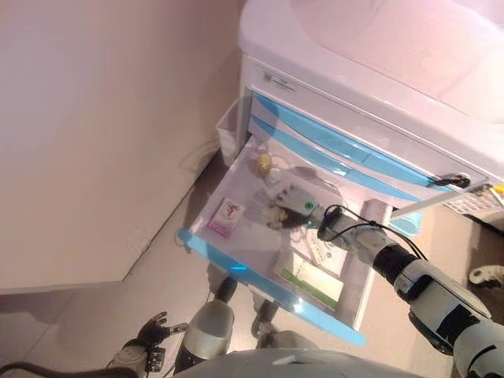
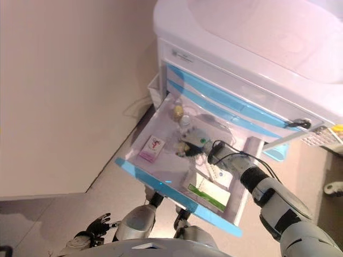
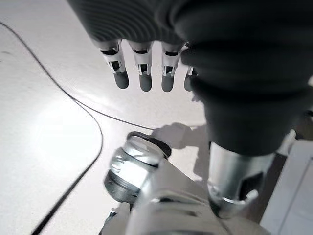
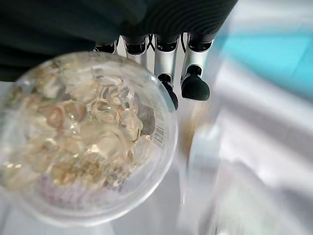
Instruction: Open the drawer and pick up the medicine
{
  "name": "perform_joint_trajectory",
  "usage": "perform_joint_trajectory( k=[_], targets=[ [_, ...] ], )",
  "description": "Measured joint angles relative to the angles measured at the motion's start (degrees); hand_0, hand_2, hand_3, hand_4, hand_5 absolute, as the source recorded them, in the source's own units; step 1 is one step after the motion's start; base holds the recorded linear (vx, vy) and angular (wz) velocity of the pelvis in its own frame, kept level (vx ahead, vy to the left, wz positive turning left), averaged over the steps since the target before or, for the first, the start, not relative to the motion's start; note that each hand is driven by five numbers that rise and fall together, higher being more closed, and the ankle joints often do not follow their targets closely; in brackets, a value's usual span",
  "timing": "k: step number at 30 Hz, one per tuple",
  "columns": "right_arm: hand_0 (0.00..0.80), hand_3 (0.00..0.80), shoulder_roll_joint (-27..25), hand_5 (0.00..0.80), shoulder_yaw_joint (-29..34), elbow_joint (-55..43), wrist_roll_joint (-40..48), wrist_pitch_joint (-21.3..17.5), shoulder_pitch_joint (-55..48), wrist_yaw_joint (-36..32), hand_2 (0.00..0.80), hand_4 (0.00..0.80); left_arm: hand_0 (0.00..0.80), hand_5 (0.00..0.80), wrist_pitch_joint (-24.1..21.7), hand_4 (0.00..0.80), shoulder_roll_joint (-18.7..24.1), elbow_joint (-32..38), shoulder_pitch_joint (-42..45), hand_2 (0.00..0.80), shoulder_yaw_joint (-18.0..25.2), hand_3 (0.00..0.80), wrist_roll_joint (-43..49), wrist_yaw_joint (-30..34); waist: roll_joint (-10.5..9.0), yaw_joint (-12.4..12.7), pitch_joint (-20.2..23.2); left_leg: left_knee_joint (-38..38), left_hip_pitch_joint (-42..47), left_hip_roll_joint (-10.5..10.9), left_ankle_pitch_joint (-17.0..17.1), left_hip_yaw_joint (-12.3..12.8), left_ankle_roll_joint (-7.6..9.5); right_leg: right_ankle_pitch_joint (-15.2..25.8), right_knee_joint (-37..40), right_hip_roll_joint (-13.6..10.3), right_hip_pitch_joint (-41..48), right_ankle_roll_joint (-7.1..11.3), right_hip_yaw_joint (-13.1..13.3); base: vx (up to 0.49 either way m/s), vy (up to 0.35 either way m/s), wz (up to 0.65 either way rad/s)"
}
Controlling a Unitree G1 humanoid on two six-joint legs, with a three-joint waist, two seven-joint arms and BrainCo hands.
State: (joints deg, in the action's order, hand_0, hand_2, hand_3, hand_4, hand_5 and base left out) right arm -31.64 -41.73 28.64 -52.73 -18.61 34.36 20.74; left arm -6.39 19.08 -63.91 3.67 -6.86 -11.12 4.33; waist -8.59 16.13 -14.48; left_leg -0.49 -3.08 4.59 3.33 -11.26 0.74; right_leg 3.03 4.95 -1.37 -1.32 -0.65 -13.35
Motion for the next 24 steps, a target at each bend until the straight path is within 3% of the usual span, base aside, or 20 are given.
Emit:
perform_joint_trajectory(
  k=[7, 13, 18, 24],
  targets=[
    [0.8, 0.8, -5.4, 0.8, 10.1, -19.5, 12.7, -0.9, -5.7, -6.0, 0.8, 0.8, 0.0, 0.0, 0.0, 0.0, -0.4, 0.1, 2.2, 0.0, 1.7, 0.0, 0.0, -0.1, -0.31, -3.6, 0.9, -1.3, 3.1, -0.2, -0.3, 3.6, 1.29, 0.3, 0.0, 0.1, 1.2, 0.38, 3.8, 0.017, 0.058, -0.29],
    [0.8, 0.8, -5.0, 0.8, 22.0, -31.6, 37.9, -0.4, -12.2, -15.2, 0.8, 0.8, 0.0, 0.0, -0.1, 0.0, -2.4, -0.7, 3.3, 0.0, 2.3, 0.0, -0.1, -1.3, 1.96, -7.5, 2.7, -3.3, 5.5, -0.3, -0.1, 5.8, 1.56, 0.8, 0.0, 0.2, 1.8, 0.52, 6.4, 0.006, 0.062, -0.21],
    [0.8, 0.8, -0.8, 0.8, 26.3, -34.6, 56.0, 1.7, -12.3, -18.8, 0.8, 0.8, 0.0, 0.0, -1.4, 0.0, -4.2, -3.5, 3.8, 0.0, 2.1, 0.0, -0.3, -2.6, 4.48, -9.9, 4.3, -4.3, 7.2, -0.7, -0.1, 7.1, 1.66, 0.8, 0.2, 0.6, 2.8, 0.59, 7.8, 0.01, 0.036, -0.15],
    [0.8, 0.8, 1.5, 0.8, 28.2, -35.1, 65.2, 5.4, -11.0, -18.3, 0.8, 0.8, 0.0, 0.0, -1.7, 0.0, -4.6, -4.0, 4.3, 0.0, 2.0, 0.0, -1.2, -2.9, 4.97, -10.0, 4.8, -4.5, 7.6, -1.2, -0.2, 7.8, 1.54, 0.8, 0.2, 1.0, 2.8, 0.55, 8.3, 0.032, 0.013, -0.07]
  ],
)
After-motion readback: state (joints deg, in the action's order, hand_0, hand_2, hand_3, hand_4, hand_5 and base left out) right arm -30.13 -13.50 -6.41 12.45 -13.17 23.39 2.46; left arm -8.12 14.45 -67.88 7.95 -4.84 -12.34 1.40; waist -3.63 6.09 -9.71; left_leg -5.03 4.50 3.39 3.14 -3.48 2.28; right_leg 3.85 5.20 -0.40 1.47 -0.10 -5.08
